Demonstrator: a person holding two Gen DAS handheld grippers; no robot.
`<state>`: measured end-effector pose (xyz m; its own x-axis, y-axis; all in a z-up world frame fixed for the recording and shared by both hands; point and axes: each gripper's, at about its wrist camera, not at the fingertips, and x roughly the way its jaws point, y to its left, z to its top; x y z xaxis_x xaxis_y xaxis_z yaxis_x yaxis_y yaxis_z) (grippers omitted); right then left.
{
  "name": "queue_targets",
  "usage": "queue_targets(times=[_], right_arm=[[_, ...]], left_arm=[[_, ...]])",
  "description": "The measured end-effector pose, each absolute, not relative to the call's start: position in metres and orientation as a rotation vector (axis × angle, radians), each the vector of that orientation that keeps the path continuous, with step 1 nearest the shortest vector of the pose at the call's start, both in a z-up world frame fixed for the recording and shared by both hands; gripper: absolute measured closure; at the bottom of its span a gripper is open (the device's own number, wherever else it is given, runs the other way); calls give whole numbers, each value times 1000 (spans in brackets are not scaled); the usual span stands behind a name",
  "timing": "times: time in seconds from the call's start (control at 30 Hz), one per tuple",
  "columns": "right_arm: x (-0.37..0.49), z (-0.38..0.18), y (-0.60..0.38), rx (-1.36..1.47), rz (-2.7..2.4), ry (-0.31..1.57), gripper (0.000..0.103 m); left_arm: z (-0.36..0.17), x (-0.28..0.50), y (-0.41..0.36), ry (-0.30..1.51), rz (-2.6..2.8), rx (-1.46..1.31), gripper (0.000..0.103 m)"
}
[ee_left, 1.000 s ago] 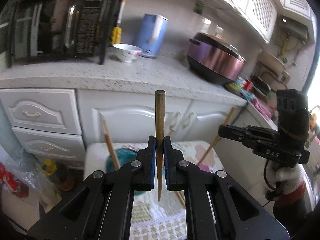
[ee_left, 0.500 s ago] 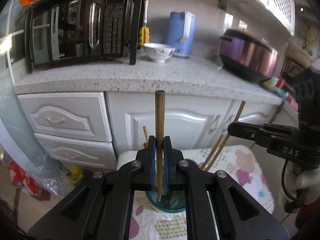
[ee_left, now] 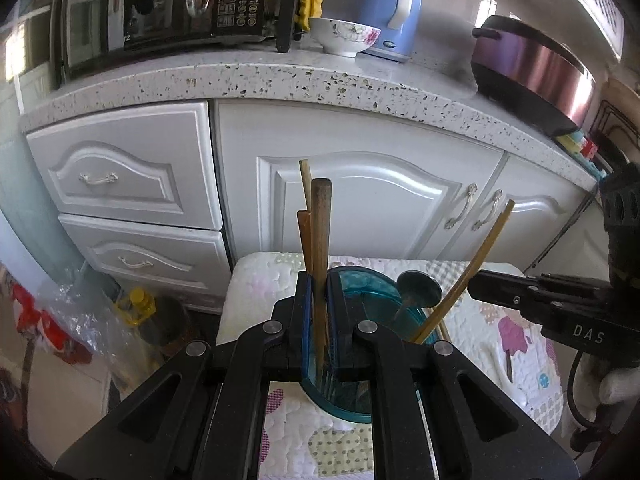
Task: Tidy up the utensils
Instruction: 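Lower both chopsticks into the teal-rimmed cup and open both tools, then move both tools back over the remaining chopsticks on the cloth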
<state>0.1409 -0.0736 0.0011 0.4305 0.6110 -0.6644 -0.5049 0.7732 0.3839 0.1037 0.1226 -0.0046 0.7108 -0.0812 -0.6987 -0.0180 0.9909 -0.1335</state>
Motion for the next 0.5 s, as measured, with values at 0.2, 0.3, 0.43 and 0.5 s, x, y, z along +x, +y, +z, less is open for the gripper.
queue_targets(times=[0.2,0.3,0.43,0.5], right_arm=[[135,6,-83,139,697,882,69],[128,9,-84,127,702,872,68],[120,10,-87,121,699,868,68],[116,11,-89,120,693,860,68]], left_arm=[[-3,101,119,788,-34,-141,96],[-2,95,115,787,-35,-136,94],[3,85,108,772,-31,-120,83],[5,81,106,767,-29,-118,80]])
